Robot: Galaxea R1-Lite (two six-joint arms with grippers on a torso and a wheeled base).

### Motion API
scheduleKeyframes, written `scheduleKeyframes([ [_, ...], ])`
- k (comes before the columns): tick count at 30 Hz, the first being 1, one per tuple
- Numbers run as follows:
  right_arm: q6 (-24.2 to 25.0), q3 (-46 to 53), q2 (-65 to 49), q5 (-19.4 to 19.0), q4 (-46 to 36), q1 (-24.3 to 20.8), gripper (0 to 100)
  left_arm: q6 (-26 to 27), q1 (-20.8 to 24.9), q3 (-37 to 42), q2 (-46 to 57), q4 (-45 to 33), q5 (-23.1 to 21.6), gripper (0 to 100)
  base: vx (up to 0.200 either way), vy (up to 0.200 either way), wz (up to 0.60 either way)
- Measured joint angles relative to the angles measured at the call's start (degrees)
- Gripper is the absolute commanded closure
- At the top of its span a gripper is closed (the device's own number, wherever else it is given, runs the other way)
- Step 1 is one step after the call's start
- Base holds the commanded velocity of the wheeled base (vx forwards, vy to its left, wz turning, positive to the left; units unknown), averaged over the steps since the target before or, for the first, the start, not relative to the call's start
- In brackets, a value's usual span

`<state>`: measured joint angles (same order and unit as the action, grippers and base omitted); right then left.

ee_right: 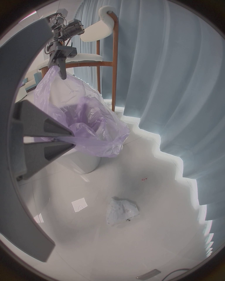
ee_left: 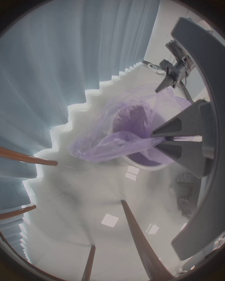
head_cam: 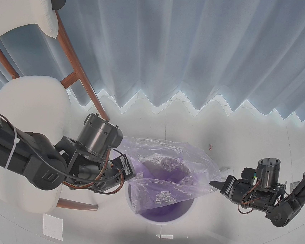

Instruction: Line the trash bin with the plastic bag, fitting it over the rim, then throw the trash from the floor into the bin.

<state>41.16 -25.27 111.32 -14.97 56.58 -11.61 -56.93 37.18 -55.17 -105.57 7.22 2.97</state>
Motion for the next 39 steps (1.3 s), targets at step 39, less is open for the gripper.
scheduleKeyframes([
  [39,-11.6,0.4,5.0,0.7,1.1,-0.6,100,15.6,-2.6,5.7,-6.6,5.6,3.3,100,-0.062,0.0,0.0],
])
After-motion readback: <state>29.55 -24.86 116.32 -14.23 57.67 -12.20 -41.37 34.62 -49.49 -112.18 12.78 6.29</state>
